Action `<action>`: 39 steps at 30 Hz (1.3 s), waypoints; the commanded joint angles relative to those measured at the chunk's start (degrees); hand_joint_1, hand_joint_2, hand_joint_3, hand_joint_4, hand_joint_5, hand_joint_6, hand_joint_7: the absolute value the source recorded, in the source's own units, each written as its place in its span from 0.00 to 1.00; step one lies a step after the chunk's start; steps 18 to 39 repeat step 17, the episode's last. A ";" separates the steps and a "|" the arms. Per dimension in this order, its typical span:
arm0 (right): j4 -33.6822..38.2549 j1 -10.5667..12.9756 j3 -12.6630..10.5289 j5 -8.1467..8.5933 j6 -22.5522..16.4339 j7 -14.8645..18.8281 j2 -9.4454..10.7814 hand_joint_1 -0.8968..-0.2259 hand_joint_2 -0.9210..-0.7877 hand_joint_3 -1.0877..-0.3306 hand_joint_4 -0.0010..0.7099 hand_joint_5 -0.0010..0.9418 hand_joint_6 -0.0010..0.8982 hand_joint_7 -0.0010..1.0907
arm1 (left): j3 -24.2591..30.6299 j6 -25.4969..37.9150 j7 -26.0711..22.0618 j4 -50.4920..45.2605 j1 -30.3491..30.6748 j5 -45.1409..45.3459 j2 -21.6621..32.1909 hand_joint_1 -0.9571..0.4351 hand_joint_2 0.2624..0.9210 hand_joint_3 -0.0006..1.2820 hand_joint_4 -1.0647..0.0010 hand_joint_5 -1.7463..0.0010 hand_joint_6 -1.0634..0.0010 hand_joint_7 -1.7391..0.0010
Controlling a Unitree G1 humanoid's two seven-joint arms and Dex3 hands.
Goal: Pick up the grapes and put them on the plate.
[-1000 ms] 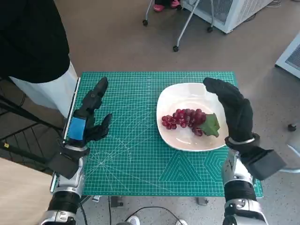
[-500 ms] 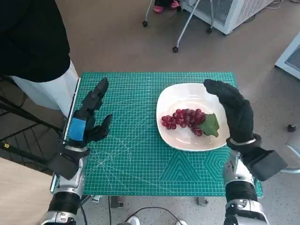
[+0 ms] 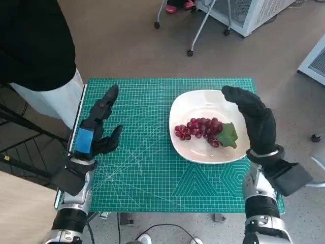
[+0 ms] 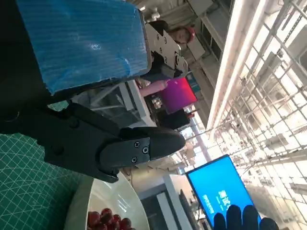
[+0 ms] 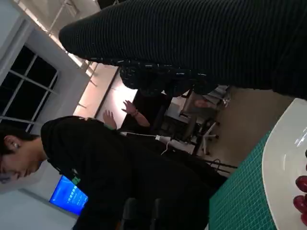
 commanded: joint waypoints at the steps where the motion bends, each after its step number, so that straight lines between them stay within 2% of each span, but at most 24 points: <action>1: 0.67 -0.24 -0.31 0.45 0.55 0.61 0.05 0.57 0.00 0.73 0.35 0.00 0.27 0.01 | 0.16 0.12 -0.87 -0.43 0.43 0.01 0.47 0.29 1.00 0.38 0.73 1.00 0.66 0.99; 39: 0.19 -0.10 -0.37 0.52 1.02 0.54 -0.02 0.59 0.00 0.73 0.35 0.00 0.27 0.01 | 0.26 0.78 -1.96 -0.90 -0.02 -0.36 0.08 0.30 1.00 0.38 0.73 1.00 0.66 0.99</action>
